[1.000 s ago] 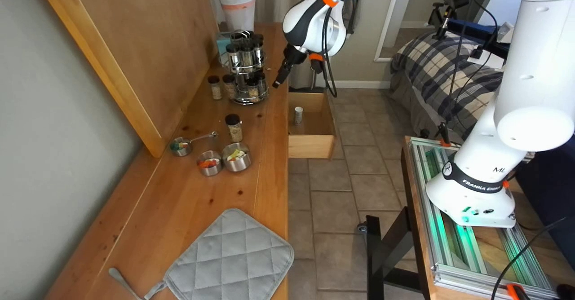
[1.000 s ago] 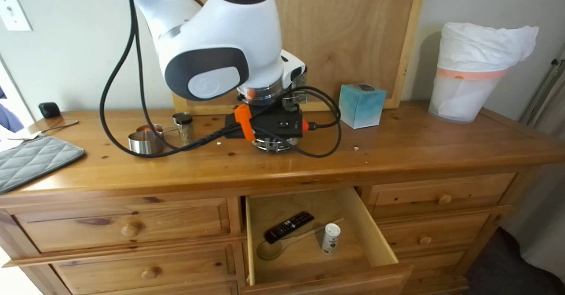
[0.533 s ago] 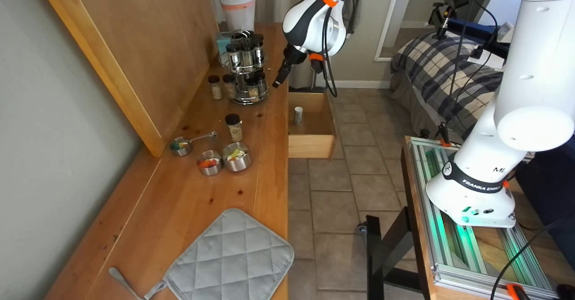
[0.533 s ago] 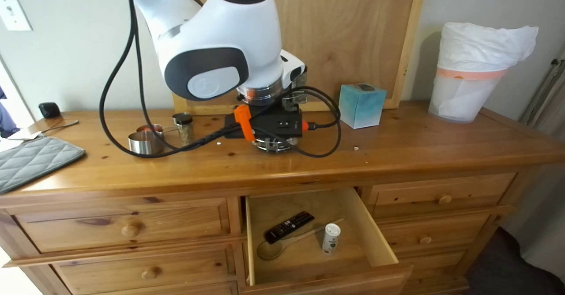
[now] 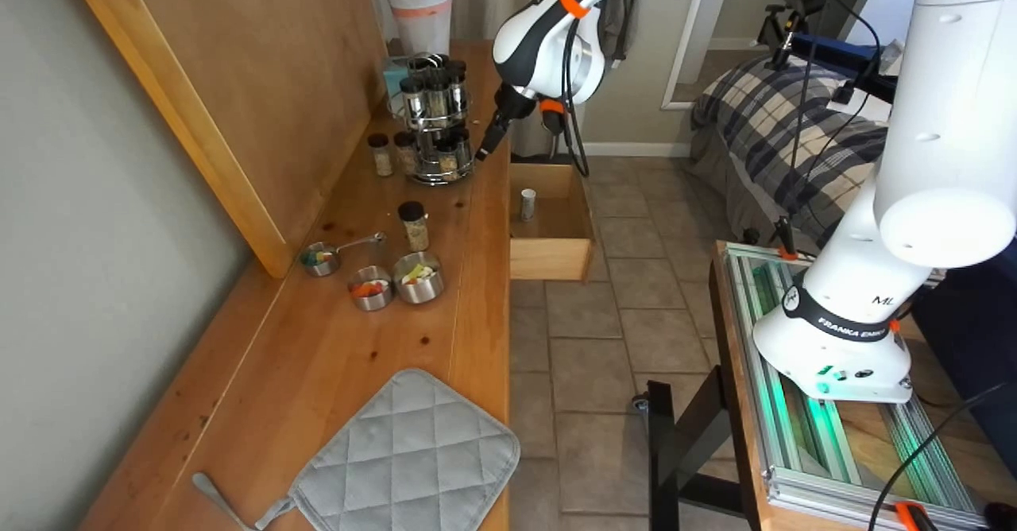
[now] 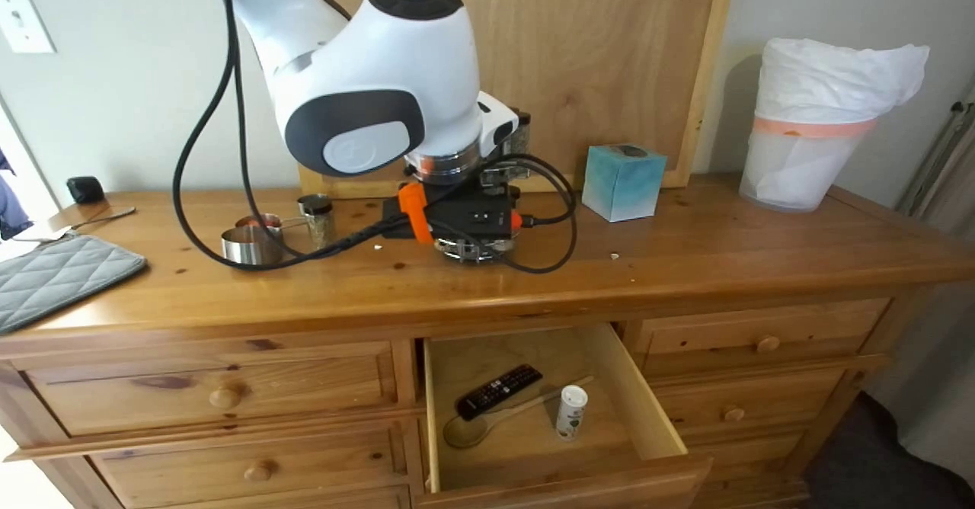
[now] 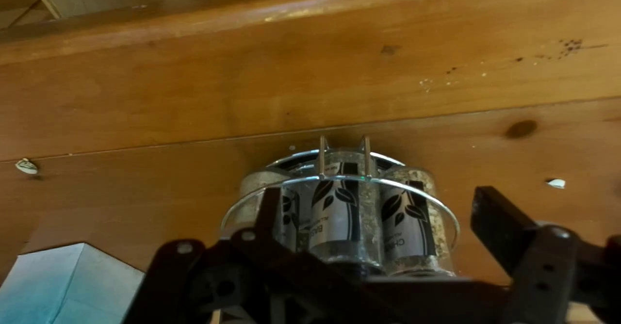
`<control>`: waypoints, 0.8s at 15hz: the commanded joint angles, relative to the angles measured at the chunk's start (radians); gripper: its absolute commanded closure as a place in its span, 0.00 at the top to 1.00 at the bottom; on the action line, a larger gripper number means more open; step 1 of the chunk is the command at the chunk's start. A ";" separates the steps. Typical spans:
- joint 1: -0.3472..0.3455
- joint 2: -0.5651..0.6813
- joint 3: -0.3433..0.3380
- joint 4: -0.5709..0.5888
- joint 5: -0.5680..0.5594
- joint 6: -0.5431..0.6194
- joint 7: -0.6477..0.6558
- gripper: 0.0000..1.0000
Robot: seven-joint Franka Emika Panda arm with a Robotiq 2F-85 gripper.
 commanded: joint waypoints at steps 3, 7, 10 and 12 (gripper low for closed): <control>-0.034 0.056 0.054 0.086 0.096 0.014 -0.022 1.00; -0.044 0.079 0.065 0.117 0.120 0.021 -0.024 0.97; -0.051 0.094 0.069 0.134 0.121 0.021 -0.026 0.78; -0.061 0.105 0.080 0.147 0.127 0.021 -0.035 0.67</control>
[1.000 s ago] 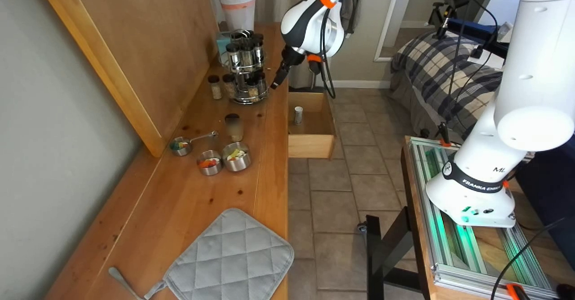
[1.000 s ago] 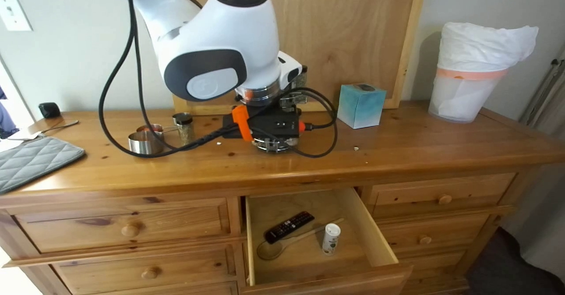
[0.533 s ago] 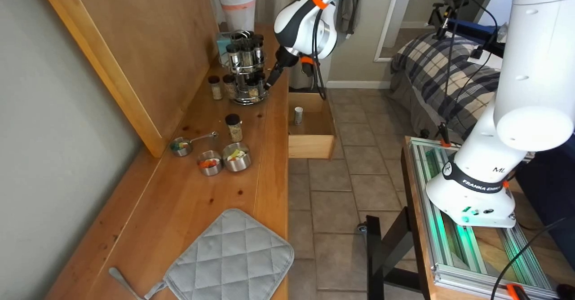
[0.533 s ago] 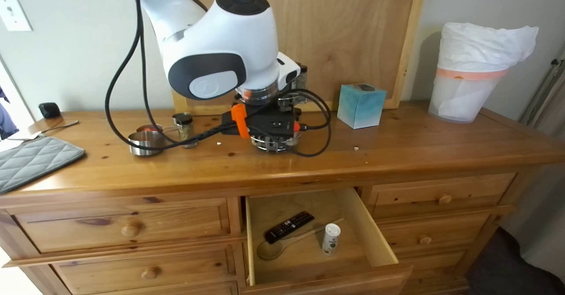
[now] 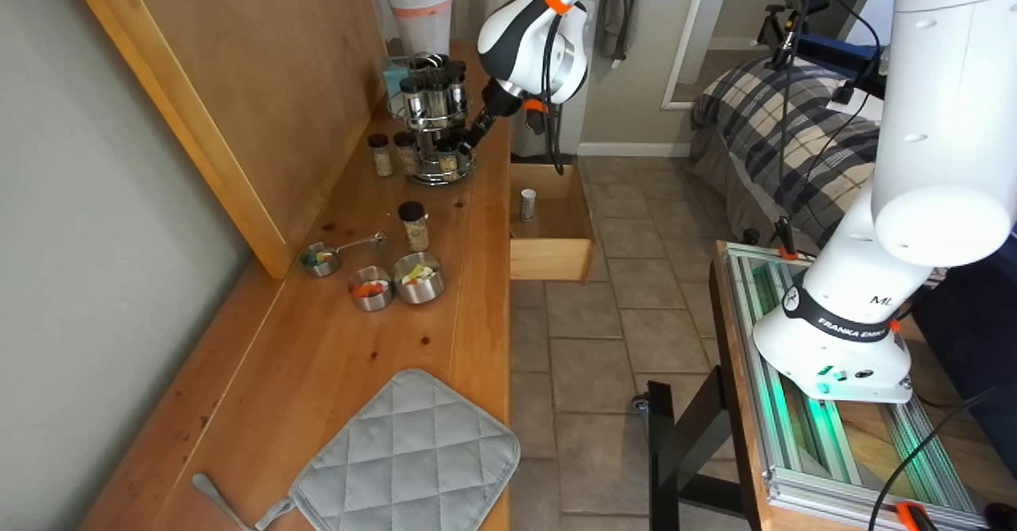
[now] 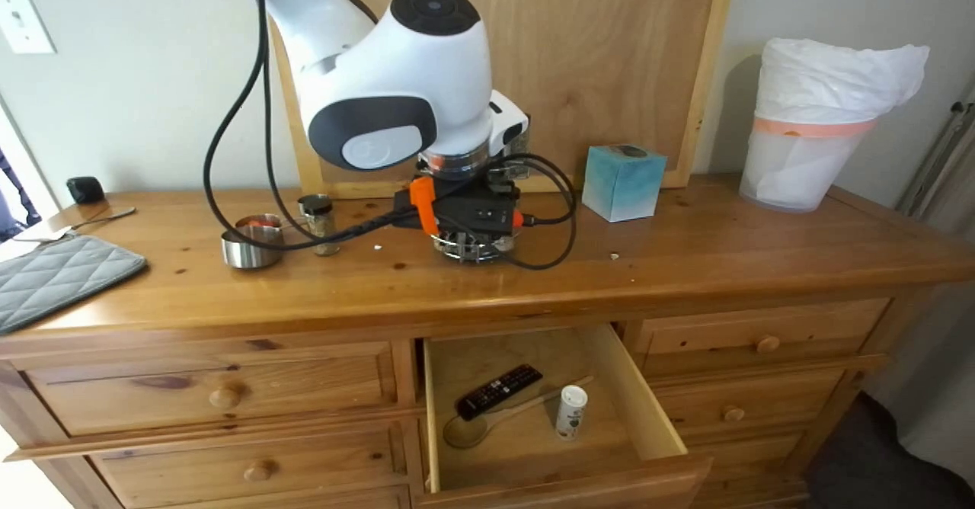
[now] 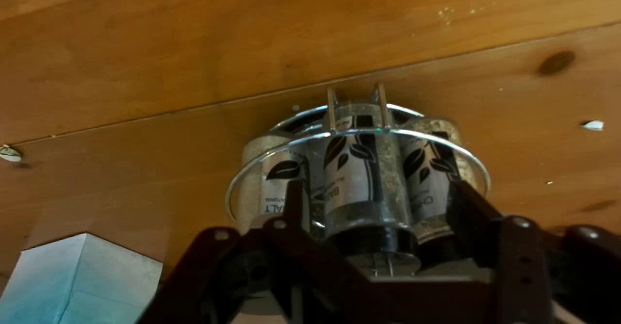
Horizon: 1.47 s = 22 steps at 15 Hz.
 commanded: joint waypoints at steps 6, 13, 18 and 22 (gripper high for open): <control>-0.047 0.058 0.058 0.065 0.038 0.023 -0.037 0.66; -0.069 0.071 0.080 0.072 0.035 0.030 -0.046 0.67; -0.086 0.071 0.097 0.073 0.033 0.032 -0.049 0.40; -0.096 0.067 0.104 0.069 0.032 0.032 -0.047 0.25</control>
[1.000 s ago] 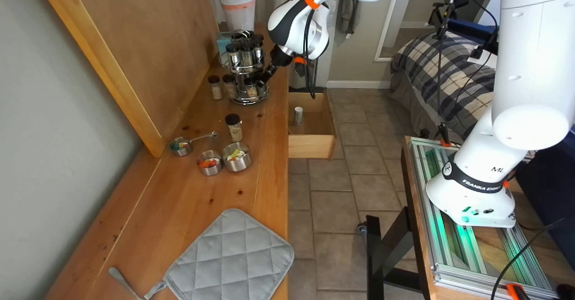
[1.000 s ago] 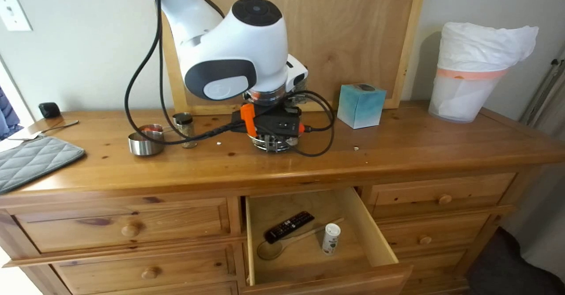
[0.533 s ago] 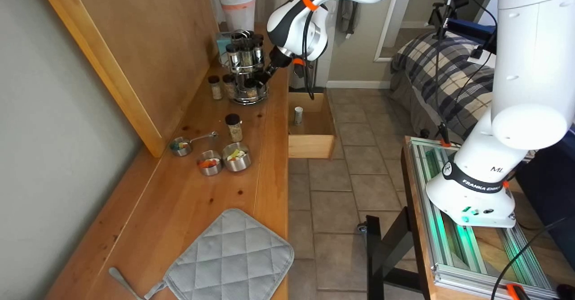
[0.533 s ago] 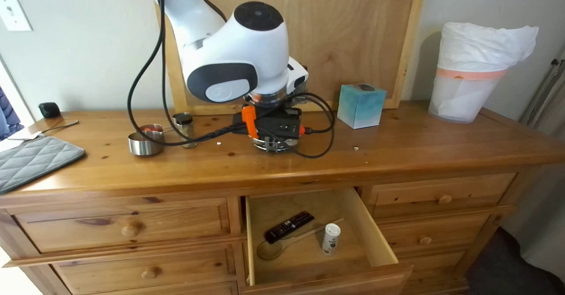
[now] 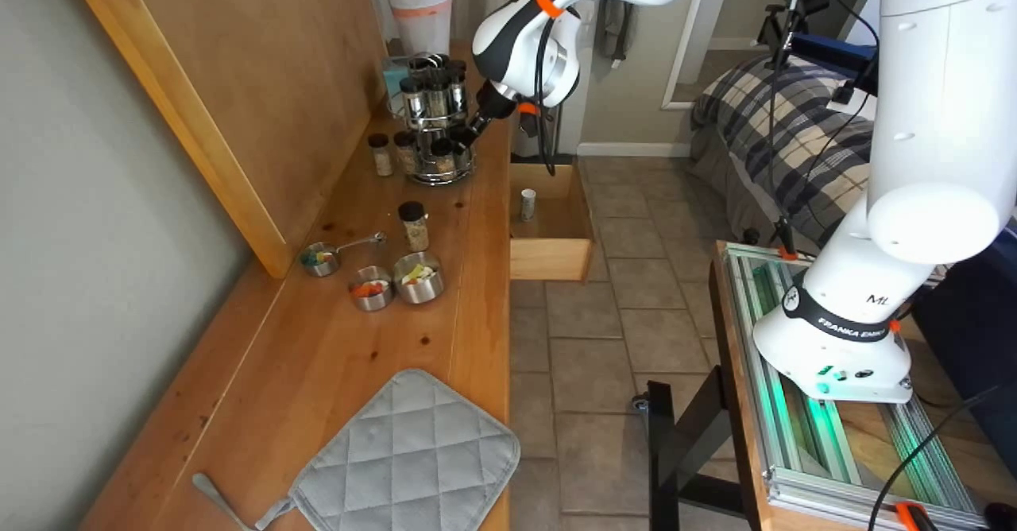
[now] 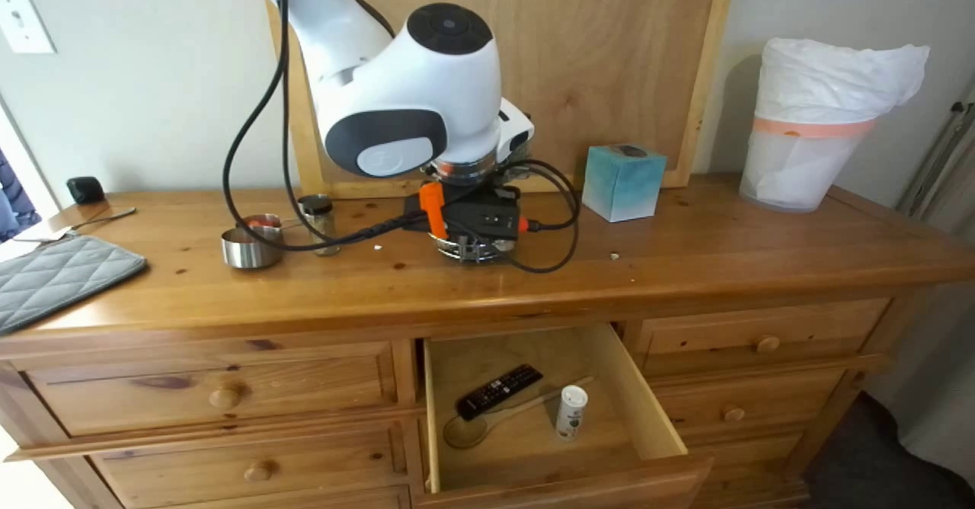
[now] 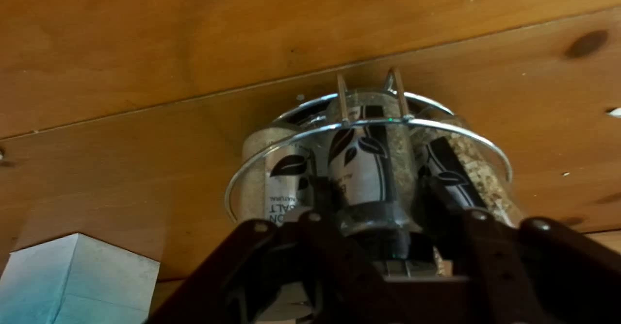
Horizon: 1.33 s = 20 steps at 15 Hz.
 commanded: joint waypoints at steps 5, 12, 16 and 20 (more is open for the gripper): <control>-0.068 -0.008 0.081 -0.002 0.067 0.027 -0.085 0.23; -0.233 -0.012 0.276 -0.027 0.273 0.086 -0.352 0.23; -0.331 -0.024 0.387 -0.044 0.415 0.112 -0.517 0.23; -0.402 -0.023 0.456 -0.046 0.526 0.125 -0.655 0.23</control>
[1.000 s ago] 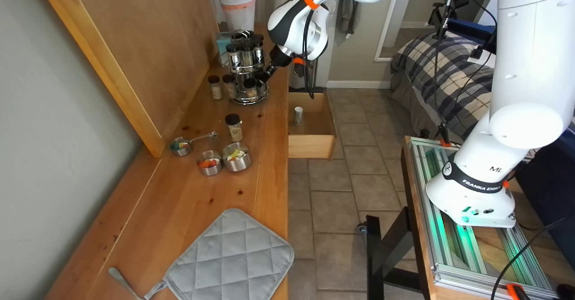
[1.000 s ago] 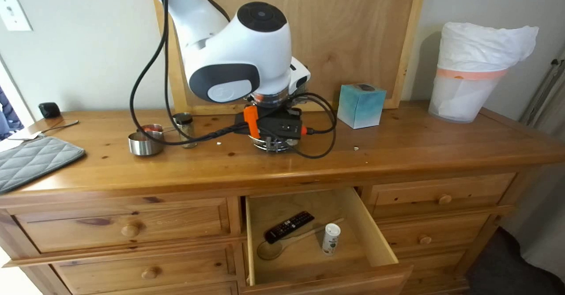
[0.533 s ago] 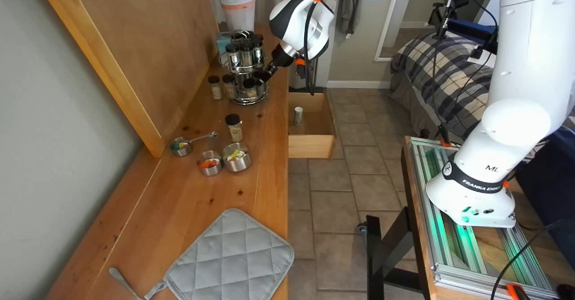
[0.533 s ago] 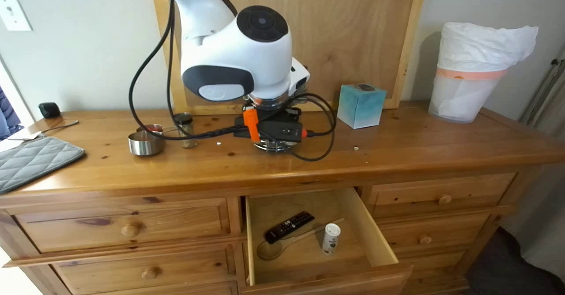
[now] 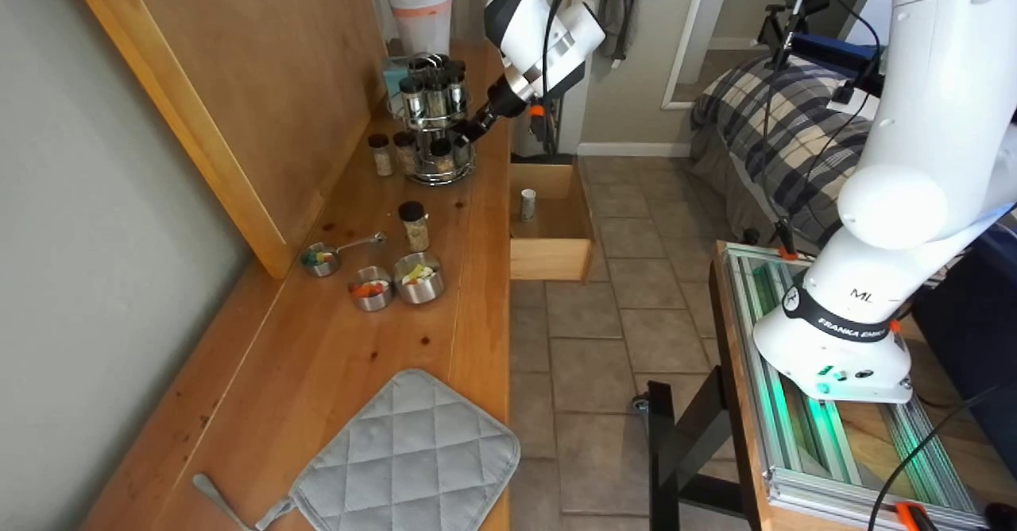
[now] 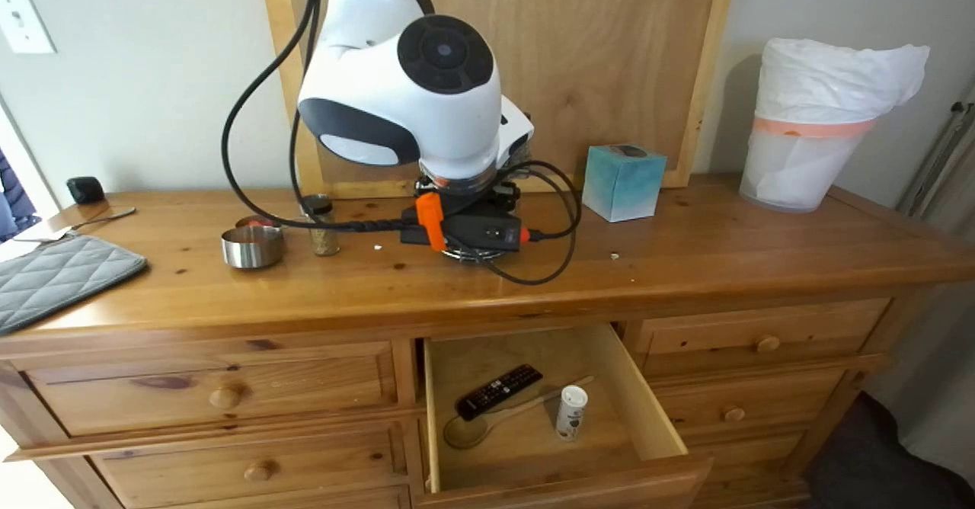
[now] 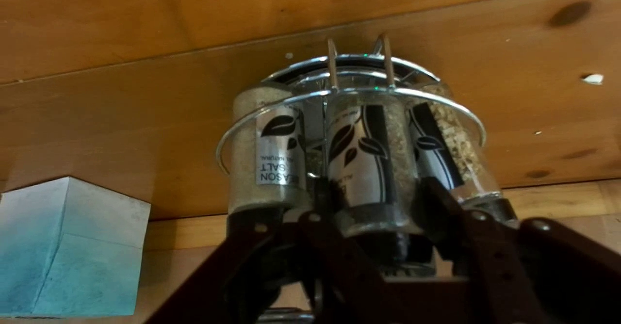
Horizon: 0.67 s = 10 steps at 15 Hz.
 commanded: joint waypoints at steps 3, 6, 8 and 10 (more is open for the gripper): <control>-0.103 -0.023 0.103 -0.015 0.176 0.022 -0.207 0.23; -0.135 -0.028 0.128 -0.024 0.243 0.013 -0.297 0.23; -0.153 -0.034 0.141 -0.032 0.288 0.006 -0.354 0.23; -0.171 -0.041 0.155 -0.038 0.335 -0.004 -0.414 0.23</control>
